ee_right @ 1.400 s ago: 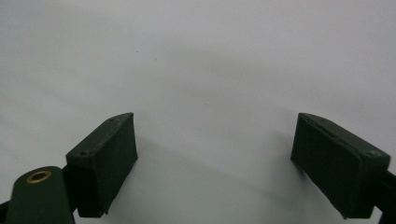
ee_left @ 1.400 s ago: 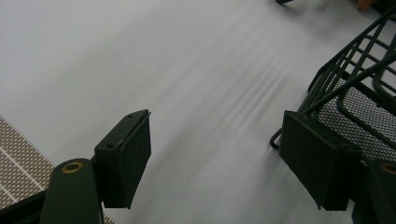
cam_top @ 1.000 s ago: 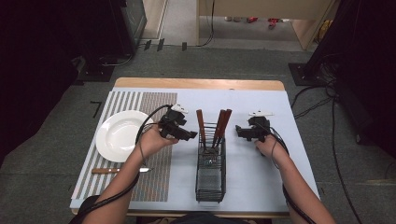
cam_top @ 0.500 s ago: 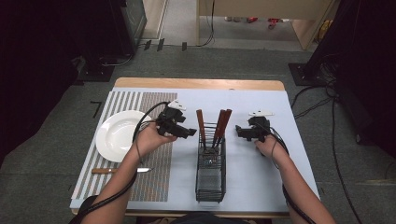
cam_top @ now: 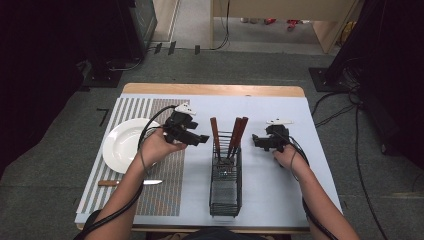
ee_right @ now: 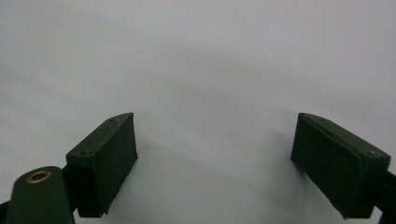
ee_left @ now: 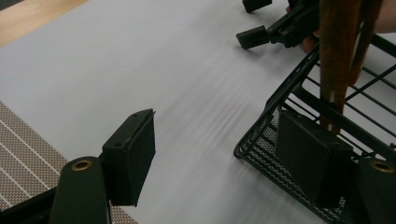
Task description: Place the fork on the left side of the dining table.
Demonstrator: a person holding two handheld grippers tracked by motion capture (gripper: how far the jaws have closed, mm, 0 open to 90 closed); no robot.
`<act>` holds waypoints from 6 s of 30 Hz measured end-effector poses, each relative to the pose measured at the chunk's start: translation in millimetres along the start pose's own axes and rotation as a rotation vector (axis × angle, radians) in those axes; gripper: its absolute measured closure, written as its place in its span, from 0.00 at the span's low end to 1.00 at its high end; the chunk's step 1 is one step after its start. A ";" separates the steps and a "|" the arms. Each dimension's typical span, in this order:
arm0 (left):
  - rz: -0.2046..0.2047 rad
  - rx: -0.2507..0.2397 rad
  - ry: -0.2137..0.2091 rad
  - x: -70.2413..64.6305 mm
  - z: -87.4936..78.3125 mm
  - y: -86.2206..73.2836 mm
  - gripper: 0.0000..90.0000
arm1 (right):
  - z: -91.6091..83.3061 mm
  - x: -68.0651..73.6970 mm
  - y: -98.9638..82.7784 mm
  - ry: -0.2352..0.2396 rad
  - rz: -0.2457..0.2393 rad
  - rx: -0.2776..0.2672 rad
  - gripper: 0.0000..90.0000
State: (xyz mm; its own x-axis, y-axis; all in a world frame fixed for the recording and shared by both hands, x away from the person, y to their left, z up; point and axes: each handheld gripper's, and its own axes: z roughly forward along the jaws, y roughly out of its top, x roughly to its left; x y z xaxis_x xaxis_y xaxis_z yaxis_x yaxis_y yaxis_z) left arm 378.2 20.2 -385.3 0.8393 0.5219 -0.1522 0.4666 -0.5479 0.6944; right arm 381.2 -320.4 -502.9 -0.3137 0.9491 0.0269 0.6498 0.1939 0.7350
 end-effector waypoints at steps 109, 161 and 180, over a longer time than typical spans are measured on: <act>0.020 -0.201 -0.245 -31.5 -96.8 98.3 0.91 | 0.0 0.3 -0.1 0.000 0.002 -0.002 0.15; -0.069 -0.262 0.128 67.3 -106.8 62.7 0.91 | -0.2 0.2 -0.2 -0.001 -0.002 -0.001 0.15; -0.215 -0.263 0.266 123.9 -89.6 22.2 0.91 | -0.2 0.2 -0.2 -0.001 0.000 -0.001 0.15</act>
State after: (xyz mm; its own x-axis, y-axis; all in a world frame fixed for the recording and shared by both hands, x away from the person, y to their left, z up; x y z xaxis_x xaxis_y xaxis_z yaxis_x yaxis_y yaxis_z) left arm 467.6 131.3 -325.7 0.6135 0.7752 -0.1506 0.5074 -0.2409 0.8273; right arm 380.9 -320.3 -502.9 -0.3132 0.9493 0.0260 0.6493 0.1941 0.7353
